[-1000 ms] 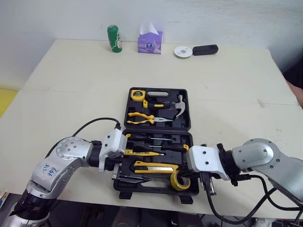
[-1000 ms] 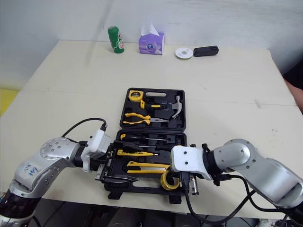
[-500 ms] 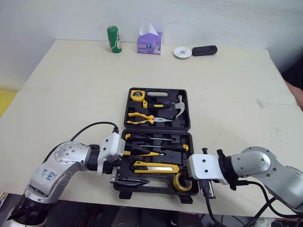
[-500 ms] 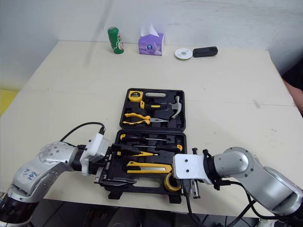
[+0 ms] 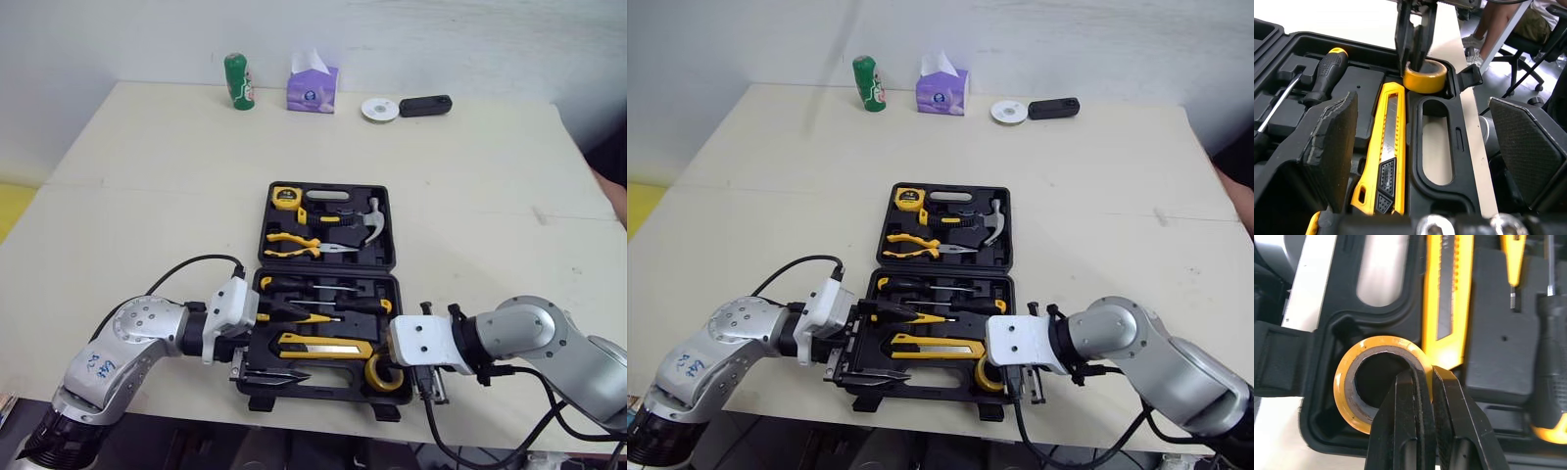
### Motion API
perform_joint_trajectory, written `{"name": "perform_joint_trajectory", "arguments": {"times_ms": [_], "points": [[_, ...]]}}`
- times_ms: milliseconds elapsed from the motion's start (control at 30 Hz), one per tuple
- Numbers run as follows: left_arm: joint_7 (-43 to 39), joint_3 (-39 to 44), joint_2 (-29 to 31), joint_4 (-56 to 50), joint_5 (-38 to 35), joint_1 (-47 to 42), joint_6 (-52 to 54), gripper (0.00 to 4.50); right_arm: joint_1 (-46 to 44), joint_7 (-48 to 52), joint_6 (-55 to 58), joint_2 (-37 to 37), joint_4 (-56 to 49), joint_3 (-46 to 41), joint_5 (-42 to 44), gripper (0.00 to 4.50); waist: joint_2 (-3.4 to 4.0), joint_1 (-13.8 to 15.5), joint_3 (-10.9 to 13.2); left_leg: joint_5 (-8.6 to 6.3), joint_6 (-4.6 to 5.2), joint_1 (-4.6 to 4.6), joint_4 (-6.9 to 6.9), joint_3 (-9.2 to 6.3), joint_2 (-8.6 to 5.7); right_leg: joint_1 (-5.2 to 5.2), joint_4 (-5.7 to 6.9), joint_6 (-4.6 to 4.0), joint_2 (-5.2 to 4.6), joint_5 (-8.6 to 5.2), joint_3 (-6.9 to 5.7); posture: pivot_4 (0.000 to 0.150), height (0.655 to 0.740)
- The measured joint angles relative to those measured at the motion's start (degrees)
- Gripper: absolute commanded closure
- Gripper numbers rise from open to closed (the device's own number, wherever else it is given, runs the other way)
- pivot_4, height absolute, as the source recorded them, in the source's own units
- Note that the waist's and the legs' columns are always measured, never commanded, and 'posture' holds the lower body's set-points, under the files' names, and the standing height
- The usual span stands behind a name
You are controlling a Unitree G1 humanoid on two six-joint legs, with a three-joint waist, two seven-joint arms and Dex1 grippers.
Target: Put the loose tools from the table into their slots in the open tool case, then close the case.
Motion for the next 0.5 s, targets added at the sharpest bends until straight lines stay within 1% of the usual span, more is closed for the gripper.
{"name": "perform_joint_trajectory", "arguments": {"times_ms": [267, 333, 367, 400, 500], "points": [[0.31, -0.01, -0.29, 0.06, 0.55, 0.00, -0.10, 0.00, 0.33, 0.05, -1.14, 0.14, -0.06, -0.08, -0.65, 4.49, 0.00, -0.06, 0.00, 0.00, 0.01, 0.00, 0.00, 0.00, 0.00, 0.00, 0.01, 0.00, 0.00, 0.00, -0.02, 0.150, 0.7400], [0.32, -0.01, -0.38, 0.11, 0.70, 0.00, -0.26, 0.00, 0.35, 0.15, -1.31, 0.18, 0.00, -0.16, -0.66, 3.64, 0.00, -0.05, 0.00, 0.01, 0.01, 0.00, 0.00, 0.00, 0.00, 0.00, 0.00, 0.00, 0.00, 0.00, -0.02, 0.150, 0.7400], [0.33, -0.01, -0.41, 0.12, 0.72, 0.01, -0.29, 0.00, 0.43, 0.65, -1.40, 0.22, 0.31, -0.56, -0.24, 3.37, 0.00, -0.04, 0.00, 0.01, 0.01, 0.00, 0.00, 0.00, 0.00, 0.00, 0.00, 0.00, 0.00, 0.00, -0.02, 0.150, 0.7400], [0.35, -0.01, -0.41, 0.15, 0.76, 0.06, -0.32, 0.00, 0.63, 1.65, -1.29, 0.27, 1.02, -1.55, 1.11, 2.87, 0.00, -0.05, 0.00, 0.01, 0.01, 0.00, 0.00, 0.00, 0.00, 0.00, 0.00, 0.00, 0.00, 0.00, -0.02, 0.150, 0.7400], [0.51, -0.01, -0.43, 0.16, 0.79, 0.15, -0.31, 0.00, 0.56, 4.02, -1.16, 0.24, 1.63, -4.03, 4.17, 2.87, 0.00, -0.09, 0.00, 0.01, 0.01, 0.00, 0.00, 0.00, 0.01, -0.01, 0.05, 0.00, 0.01, 0.00, -0.03, 0.150, 0.7400]]}}
